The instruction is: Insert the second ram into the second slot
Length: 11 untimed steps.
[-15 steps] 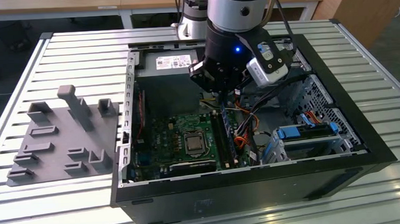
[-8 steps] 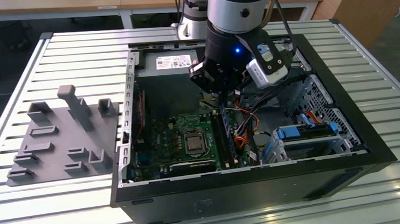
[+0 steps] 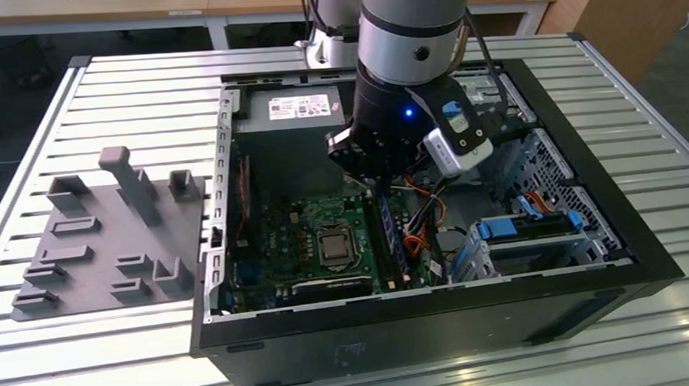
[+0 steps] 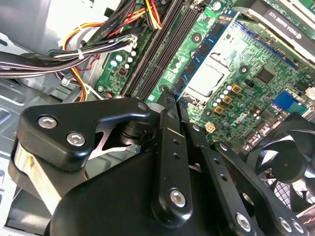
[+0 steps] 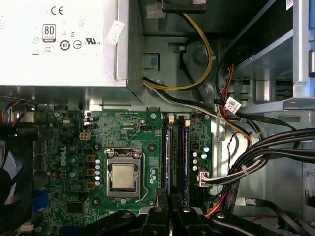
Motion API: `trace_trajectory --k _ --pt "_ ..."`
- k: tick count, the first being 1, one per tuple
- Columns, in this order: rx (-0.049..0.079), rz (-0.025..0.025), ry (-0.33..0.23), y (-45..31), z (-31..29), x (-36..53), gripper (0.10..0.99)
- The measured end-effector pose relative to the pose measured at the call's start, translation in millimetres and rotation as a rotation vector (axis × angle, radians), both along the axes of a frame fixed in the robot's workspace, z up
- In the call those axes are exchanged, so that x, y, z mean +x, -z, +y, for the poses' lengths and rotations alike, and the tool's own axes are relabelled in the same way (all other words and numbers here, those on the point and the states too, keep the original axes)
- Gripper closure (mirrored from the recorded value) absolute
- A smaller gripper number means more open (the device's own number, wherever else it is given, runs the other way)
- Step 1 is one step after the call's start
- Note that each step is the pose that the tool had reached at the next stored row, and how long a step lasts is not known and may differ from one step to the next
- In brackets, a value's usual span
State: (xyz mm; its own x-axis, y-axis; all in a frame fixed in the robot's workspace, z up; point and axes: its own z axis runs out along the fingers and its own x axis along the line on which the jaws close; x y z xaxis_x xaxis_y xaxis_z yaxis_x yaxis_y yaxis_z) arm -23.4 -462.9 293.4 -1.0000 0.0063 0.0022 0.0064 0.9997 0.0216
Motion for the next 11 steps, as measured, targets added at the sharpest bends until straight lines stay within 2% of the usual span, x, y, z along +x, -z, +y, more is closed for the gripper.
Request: trace_trajectory --k 11 --pt "0.000 0.0006 0.000 2.2 -2.5 0.0 0.949"
